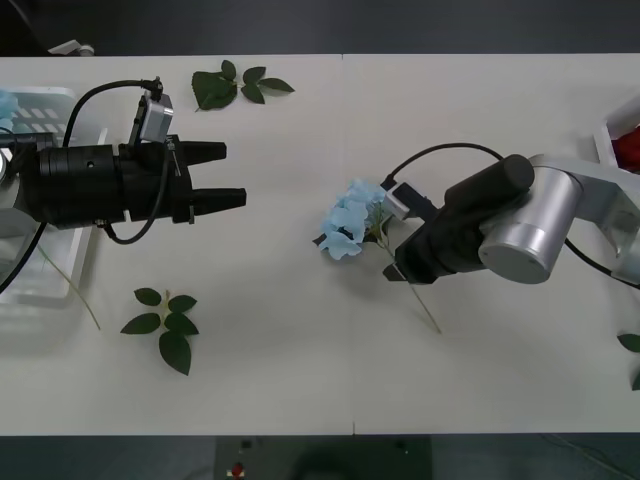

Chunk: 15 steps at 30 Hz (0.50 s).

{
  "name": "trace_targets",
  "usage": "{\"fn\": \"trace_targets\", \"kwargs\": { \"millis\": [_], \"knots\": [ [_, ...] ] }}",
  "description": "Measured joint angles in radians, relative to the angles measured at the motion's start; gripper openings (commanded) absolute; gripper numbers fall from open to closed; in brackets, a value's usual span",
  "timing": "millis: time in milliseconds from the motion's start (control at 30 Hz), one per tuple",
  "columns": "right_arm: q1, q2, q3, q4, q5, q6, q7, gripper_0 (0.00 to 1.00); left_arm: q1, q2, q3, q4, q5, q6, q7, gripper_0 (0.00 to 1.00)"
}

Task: Put the red flowers into the right box and the blue flowers into the left box

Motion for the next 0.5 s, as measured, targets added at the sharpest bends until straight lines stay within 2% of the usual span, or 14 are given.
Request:
{"fn": "trace_targets", "kwargs": {
  "millis": [233,400,467,500],
  "knots": [
    [0.000,0.036,0.013,0.049,0.024,-0.001,0.000,1.00,0.000,0.000,0.000,0.000,0.009,0.000,0.000,0.99],
    [0.000,0.057,0.044,0.098,0.051,-0.050,0.000,1.00,0.000,0.000,0.000,0.000,0.009,0.000,0.000,0.99],
    [0.000,0.066,0.058,0.115,0.061,-0.052,0.000,0.95,0.000,0.000,0.000,0.000,0.009,0.000,0.000,1.00],
    [0.000,0.070,0.064,0.121,0.066,-0.055,0.000,0.89,0.000,0.000,0.000,0.000,0.009,0.000,0.000,1.00]
  ]
}}
